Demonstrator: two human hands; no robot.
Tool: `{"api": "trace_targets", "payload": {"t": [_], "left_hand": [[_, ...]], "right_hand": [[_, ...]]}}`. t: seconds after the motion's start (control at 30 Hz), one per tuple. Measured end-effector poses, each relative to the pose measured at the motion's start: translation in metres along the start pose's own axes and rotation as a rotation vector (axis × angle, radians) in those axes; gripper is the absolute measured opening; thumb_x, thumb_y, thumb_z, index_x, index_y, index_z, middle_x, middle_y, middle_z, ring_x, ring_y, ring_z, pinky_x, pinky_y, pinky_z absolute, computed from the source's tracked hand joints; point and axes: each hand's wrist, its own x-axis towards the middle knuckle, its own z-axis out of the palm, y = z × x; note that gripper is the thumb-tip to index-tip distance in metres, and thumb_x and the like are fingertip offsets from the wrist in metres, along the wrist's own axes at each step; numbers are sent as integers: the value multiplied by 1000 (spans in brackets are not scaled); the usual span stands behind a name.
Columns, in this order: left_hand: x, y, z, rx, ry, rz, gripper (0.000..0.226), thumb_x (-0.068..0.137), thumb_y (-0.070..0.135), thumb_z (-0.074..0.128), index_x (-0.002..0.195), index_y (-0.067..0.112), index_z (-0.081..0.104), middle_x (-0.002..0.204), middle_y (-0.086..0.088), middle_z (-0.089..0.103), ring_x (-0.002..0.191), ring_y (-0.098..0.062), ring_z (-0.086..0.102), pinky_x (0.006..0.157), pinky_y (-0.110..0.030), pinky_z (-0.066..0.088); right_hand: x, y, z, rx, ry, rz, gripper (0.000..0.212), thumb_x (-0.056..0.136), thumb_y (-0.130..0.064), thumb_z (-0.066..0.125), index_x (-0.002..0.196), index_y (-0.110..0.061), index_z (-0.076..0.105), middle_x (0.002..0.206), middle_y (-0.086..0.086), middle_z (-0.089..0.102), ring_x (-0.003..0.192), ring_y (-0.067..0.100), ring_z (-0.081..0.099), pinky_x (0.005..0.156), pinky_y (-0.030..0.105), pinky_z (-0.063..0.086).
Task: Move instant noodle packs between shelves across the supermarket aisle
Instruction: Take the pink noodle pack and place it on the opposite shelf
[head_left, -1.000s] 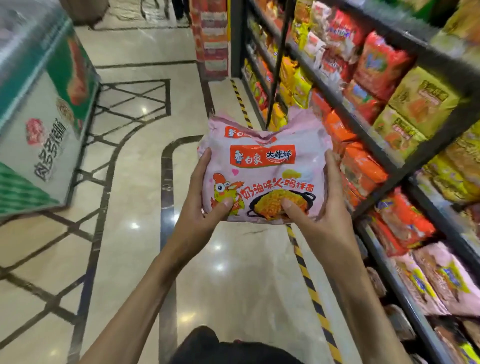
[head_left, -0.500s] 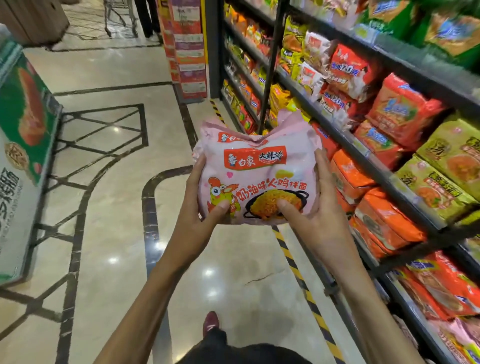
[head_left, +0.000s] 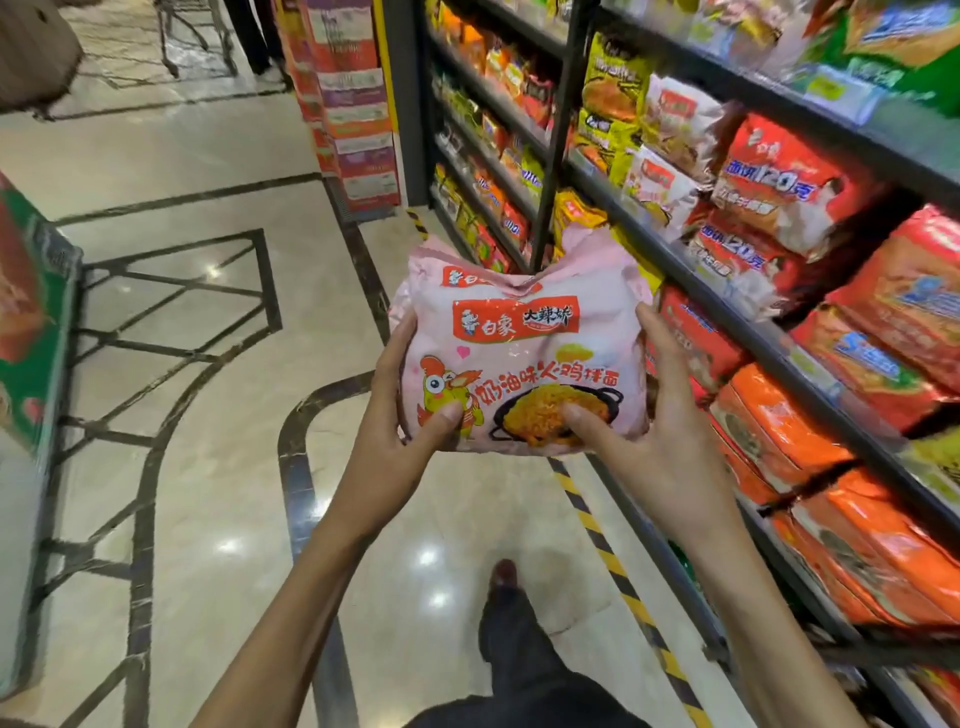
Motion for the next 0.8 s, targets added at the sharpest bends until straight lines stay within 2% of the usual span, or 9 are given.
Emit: {"api": "trace_targets", "payload": {"t": [0.07, 0.13, 0.27, 0.37, 0.47, 0.57, 0.63, 0.7, 0.8], "left_hand": [[35, -11, -3, -3, -10, 1, 75, 96, 4, 62, 146, 47, 27, 150, 5, 48, 117, 7, 63, 76, -12, 57], [75, -23, -6, -10, -21, 10, 75, 95, 6, 63, 148, 45, 27, 150, 10, 46, 123, -1, 63, 80, -20, 60], [160, -40, -15, 18, -35, -5, 72, 95, 15, 67, 149, 46, 30, 154, 4, 42, 130, -17, 61, 88, -34, 62], [215, -45, -18, 13, 5, -5, 71, 93, 16, 67, 147, 45, 31, 151, 7, 44, 126, -15, 63, 88, -36, 62], [261, -53, -22, 19, 10, -7, 71, 94, 13, 66, 147, 44, 32, 150, 13, 45, 129, -16, 61, 93, -41, 61], [305, -61, -24, 4, -8, -11, 70, 93, 11, 66, 147, 42, 34, 148, 15, 47, 127, -16, 63, 95, -37, 60], [333, -67, -22, -12, -41, -11, 70, 92, 10, 66, 148, 38, 35, 147, 17, 49, 125, -14, 64, 93, -30, 60], [362, -75, -17, -26, -92, -7, 70, 92, 8, 66, 147, 38, 36, 147, 18, 48, 125, -14, 64, 91, -27, 60], [407, -88, -10, -51, -163, -23, 69, 89, 13, 68, 143, 44, 38, 150, 5, 49, 126, -17, 64, 89, -25, 59]], "right_hand": [[34, 5, 9, 0, 5, 1, 96, 78, -52, 77, 151, -55, 16, 130, -54, 35, 115, -15, 53, 92, 33, 54], [72, 11, 17, 24, 2, -6, 94, 80, -51, 78, 150, -57, 15, 132, -44, 44, 117, 0, 60, 90, 39, 57], [158, 24, 35, 76, -17, -18, 91, 83, -44, 79, 150, -56, 19, 134, -44, 43, 115, -5, 59, 87, 38, 58], [222, 29, 46, 113, -42, -38, 90, 81, -43, 80, 151, -53, 23, 132, -51, 38, 119, -8, 56, 90, 41, 57], [270, 34, 53, 130, -94, -42, 94, 80, -35, 83, 151, -51, 24, 132, -53, 35, 120, -12, 54, 92, 38, 57], [305, 46, 55, 147, -119, -20, 103, 77, -22, 87, 150, -56, 22, 148, -29, 41, 127, 4, 56, 92, 43, 58], [325, 53, 57, 169, -123, 8, 104, 77, -17, 87, 148, -59, 22, 151, -16, 43, 128, 6, 56, 92, 42, 58], [343, 58, 59, 187, -91, 38, 105, 76, -15, 87, 147, -60, 23, 150, -14, 46, 124, 4, 58, 91, 41, 59], [368, 63, 60, 165, -19, 97, 105, 76, -15, 86, 146, -62, 23, 151, -18, 45, 120, -4, 58, 88, 41, 60]]}}
